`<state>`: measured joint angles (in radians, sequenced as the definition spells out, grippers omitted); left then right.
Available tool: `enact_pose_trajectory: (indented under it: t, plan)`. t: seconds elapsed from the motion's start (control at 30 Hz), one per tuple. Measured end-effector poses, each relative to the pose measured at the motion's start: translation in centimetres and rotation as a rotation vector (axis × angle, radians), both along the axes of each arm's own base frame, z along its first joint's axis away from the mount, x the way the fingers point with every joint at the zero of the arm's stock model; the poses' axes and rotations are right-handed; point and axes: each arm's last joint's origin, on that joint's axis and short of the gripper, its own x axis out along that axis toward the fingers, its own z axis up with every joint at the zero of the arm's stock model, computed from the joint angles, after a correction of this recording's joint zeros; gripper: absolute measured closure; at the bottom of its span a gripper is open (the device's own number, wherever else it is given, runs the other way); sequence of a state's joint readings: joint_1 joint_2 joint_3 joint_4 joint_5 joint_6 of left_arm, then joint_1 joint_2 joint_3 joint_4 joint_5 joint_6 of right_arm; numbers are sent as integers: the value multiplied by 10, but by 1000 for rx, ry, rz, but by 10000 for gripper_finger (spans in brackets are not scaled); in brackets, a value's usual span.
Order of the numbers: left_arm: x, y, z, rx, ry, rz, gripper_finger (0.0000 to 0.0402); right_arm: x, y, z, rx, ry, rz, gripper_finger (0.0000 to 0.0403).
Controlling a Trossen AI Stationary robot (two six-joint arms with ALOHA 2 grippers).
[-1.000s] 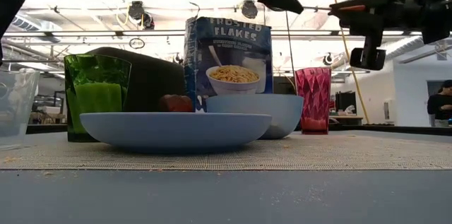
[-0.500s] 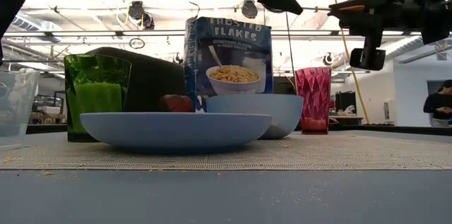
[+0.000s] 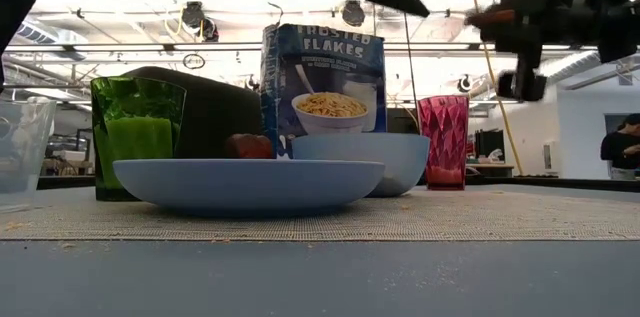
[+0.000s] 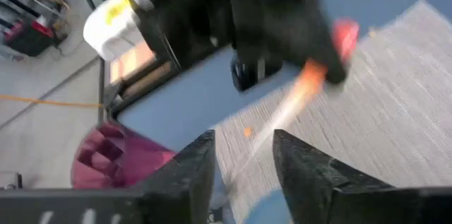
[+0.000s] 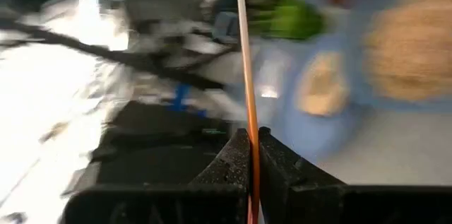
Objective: Arrange a breakfast setting
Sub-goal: Put the orange spoon to the right of the light blue bowl on the gray placemat
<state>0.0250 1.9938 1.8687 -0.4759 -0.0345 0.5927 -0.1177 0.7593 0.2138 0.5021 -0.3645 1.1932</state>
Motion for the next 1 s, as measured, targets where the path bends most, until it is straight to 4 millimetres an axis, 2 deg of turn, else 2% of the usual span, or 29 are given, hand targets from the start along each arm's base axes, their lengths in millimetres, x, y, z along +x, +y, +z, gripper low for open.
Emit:
enact_pose_trajectory:
  t: [0.13,0.27,0.37,0.67,1.0]
  plan:
    - [-1,-1,8,-1,-38,-4,210,-1,-1,-7,13,59,-19,401]
    - [0,-1,5,0,-29,-4,160,-1,0,-7,9,62,-3,401]
    - [0,0,5,-7,-34,5,139,-1,0,-10,10,91,-5,401]
    - [-10,-1,8,-77,32,54,133,-4,0,-10,34,119,-18,401]
    - [-34,-1,18,-123,149,97,133,-21,-3,-26,-4,338,-177,401]
